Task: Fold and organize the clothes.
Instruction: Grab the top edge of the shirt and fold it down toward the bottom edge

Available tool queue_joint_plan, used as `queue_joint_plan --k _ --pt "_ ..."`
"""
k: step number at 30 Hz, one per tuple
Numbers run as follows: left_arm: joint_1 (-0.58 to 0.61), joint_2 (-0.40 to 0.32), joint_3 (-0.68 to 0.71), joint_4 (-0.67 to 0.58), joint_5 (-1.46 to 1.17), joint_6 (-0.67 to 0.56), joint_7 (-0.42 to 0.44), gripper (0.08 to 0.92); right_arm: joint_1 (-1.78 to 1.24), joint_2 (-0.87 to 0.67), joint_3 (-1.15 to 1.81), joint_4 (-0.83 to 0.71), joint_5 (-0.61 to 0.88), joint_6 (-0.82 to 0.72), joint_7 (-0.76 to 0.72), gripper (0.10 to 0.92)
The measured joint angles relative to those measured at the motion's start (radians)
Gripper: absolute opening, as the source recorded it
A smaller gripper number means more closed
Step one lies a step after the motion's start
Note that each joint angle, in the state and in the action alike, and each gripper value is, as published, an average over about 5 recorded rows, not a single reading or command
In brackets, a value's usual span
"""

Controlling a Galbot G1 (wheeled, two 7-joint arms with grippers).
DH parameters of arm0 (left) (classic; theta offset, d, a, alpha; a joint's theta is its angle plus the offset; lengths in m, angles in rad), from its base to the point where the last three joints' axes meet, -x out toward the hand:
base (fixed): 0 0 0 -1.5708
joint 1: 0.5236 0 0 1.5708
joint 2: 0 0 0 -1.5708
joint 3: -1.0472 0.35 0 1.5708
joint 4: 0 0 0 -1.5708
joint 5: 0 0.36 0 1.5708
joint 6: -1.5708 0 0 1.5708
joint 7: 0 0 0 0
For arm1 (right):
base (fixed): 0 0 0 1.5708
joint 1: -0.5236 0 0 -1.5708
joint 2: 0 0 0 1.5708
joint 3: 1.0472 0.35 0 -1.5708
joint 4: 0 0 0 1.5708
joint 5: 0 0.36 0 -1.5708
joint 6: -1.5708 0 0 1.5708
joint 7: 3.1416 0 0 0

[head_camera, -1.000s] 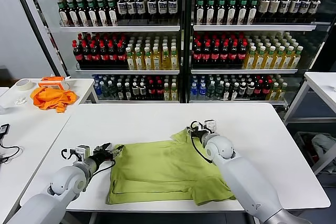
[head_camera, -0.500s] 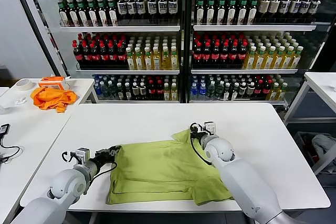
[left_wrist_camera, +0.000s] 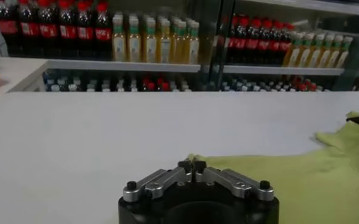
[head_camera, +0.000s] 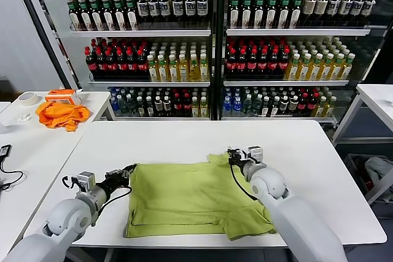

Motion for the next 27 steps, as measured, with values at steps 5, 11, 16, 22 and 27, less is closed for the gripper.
queue_joint_plan --k 5,11,16,22,27 --pt "0.076 0.012 -0.036 -0.072 0.001 -0.013 -0.004 0.081 -0.092 -0.060 0.043 0.127 0.002 0.000 0.012 0.106" --pt "0.184 0.014 -0.082 -0.136 0.022 -0.041 0.011 0.081 -0.217 -0.108 0.098 0.249 -0.002 0.001 0.020 0.106" --pt "0.264 0.017 -0.119 -0.164 0.046 -0.061 0.018 0.081 -0.312 -0.130 0.138 0.320 -0.013 0.004 0.021 0.106" --pt "0.326 0.031 -0.153 -0.181 0.063 -0.070 0.022 0.081 -0.391 -0.144 0.165 0.370 -0.023 0.006 0.022 0.106" --pt "0.364 0.033 -0.169 -0.199 0.074 -0.074 0.030 0.081 -0.432 -0.158 0.183 0.397 -0.029 -0.005 0.025 0.106"
